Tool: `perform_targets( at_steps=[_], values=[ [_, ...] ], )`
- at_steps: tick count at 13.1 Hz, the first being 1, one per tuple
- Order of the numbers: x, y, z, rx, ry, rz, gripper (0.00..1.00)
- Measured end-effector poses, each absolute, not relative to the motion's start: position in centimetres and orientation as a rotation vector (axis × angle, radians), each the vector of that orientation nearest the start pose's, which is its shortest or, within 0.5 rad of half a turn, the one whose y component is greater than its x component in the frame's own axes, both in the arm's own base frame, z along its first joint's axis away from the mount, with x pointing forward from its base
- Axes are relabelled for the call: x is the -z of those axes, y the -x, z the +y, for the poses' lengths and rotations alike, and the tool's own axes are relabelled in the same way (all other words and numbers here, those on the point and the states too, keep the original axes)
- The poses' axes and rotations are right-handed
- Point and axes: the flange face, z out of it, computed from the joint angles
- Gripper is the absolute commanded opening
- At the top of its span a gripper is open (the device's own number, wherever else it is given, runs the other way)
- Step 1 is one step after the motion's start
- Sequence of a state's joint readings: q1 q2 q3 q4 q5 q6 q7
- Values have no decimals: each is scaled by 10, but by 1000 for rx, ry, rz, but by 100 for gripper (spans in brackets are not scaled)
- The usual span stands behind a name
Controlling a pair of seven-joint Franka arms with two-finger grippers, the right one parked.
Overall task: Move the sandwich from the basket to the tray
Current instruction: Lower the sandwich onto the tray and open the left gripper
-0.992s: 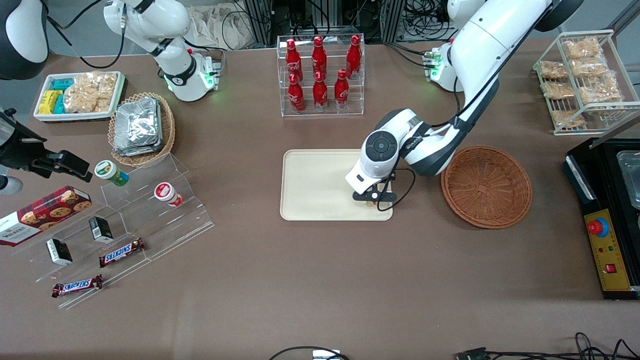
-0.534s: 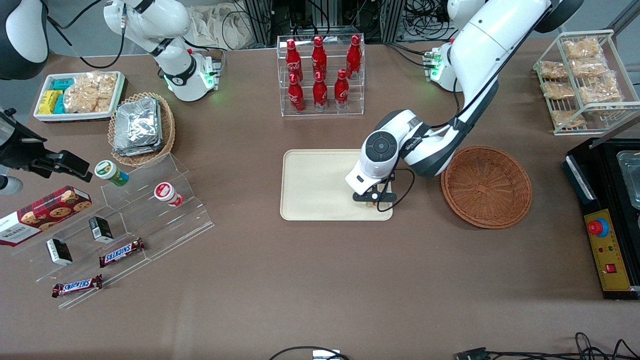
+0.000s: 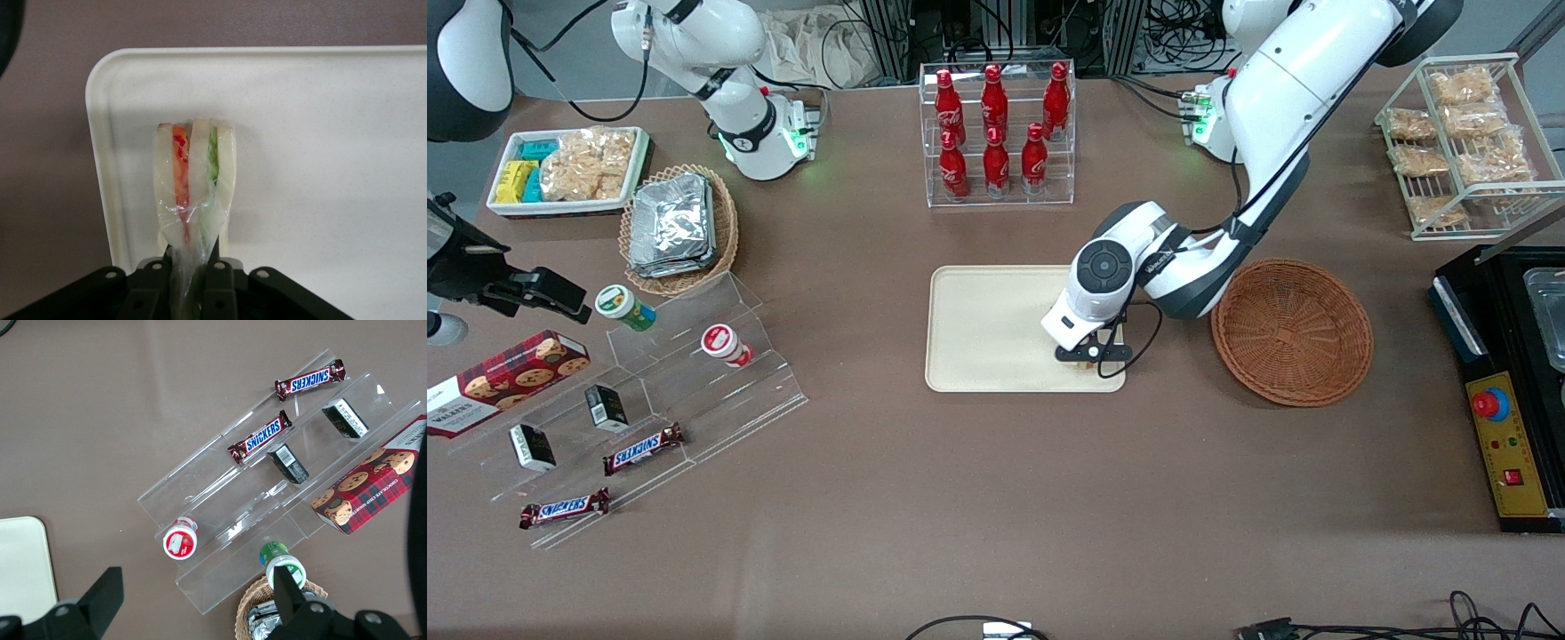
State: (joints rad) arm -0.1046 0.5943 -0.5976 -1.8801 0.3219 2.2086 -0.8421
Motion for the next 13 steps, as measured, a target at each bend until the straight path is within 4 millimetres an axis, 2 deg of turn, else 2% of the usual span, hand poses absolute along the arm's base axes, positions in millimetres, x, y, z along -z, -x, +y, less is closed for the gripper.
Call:
perform_targets(
  at_steps=[13],
  values=[
    [-226, -489, -377, -243, 3092, 1, 100]
  ],
)
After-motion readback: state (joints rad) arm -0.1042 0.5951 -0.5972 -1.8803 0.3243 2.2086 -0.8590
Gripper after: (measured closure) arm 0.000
